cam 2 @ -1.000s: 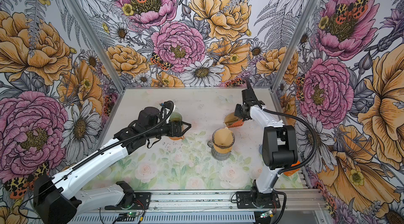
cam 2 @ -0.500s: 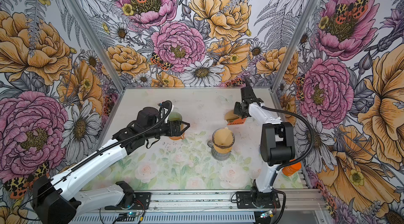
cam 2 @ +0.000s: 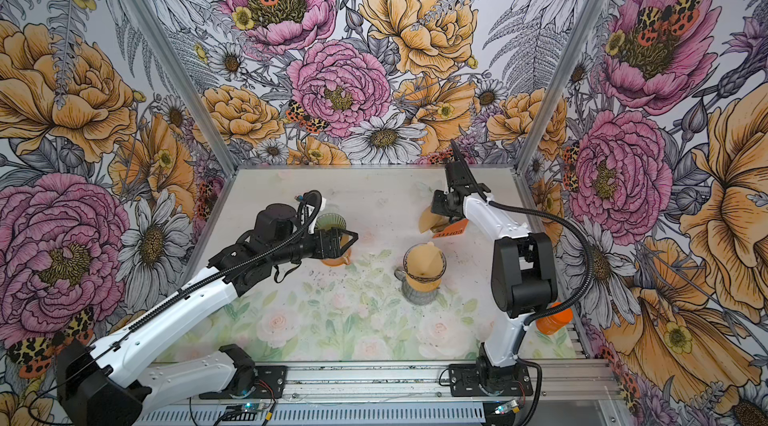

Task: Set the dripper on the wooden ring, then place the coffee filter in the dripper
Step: 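Pull the paper filter up out of the box with the right gripper, then carry the filter over the green dripper with the right gripper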

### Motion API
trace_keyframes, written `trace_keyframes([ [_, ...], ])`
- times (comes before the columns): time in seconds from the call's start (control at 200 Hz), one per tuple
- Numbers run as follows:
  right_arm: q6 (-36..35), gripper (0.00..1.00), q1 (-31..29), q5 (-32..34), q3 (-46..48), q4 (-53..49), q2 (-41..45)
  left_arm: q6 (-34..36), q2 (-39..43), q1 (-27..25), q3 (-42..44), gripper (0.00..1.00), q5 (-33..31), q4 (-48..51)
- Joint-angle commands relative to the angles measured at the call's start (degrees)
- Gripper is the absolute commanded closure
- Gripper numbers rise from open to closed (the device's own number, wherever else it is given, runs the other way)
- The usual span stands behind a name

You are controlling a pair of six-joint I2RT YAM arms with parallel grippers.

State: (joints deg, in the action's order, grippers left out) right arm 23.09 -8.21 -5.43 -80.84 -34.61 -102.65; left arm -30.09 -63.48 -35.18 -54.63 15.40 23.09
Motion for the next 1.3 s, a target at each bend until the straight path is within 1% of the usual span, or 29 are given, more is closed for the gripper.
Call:
trace_keyframes([
  [0.0, 1.25, 0.99, -0.2, -2.1, -2.78, -0.28, 3.49, -0.23, 1.19, 0.63, 1.02, 0.01, -0.8, 0.24],
  [0.305, 1.7, 0.99, -1.27, -6.35, -5.74, -0.55, 7.11, -0.41, 3.12, 1.09, 1.37, 0.01, -1.07, 0.83],
  [0.475, 2.57, 0.98, -2.15, -9.38, -7.87, -0.63, 8.49, -0.12, 4.91, 2.36, 1.38, 0.01, -1.14, 1.83],
  [0.61, 3.49, 0.98, -3.97, -11.64, -9.9, -0.63, 9.05, 0.46, 6.51, 4.02, 1.39, 0.01, -1.04, 3.33],
  [0.766, 4.7, 0.97, -7.05, -14.21, -12.23, -0.63, 9.18, 1.75, 8.61, 6.15, 1.2, 0.01, -0.88, 5.35],
  [1.016, 6.33, 0.97, -13.0, -19.79, -15.87, -1.0, 8.31, 3.2, 11.68, 7.62, 1.71, 0.01, -1.5, 6.61],
  [1.296, 6.79, 0.96, -20.34, -20.88, -20.4, -4.13, 5.79, 3.72, 14.54, 9.34, 2.6, 0.01, -1.12, 6.95],
])
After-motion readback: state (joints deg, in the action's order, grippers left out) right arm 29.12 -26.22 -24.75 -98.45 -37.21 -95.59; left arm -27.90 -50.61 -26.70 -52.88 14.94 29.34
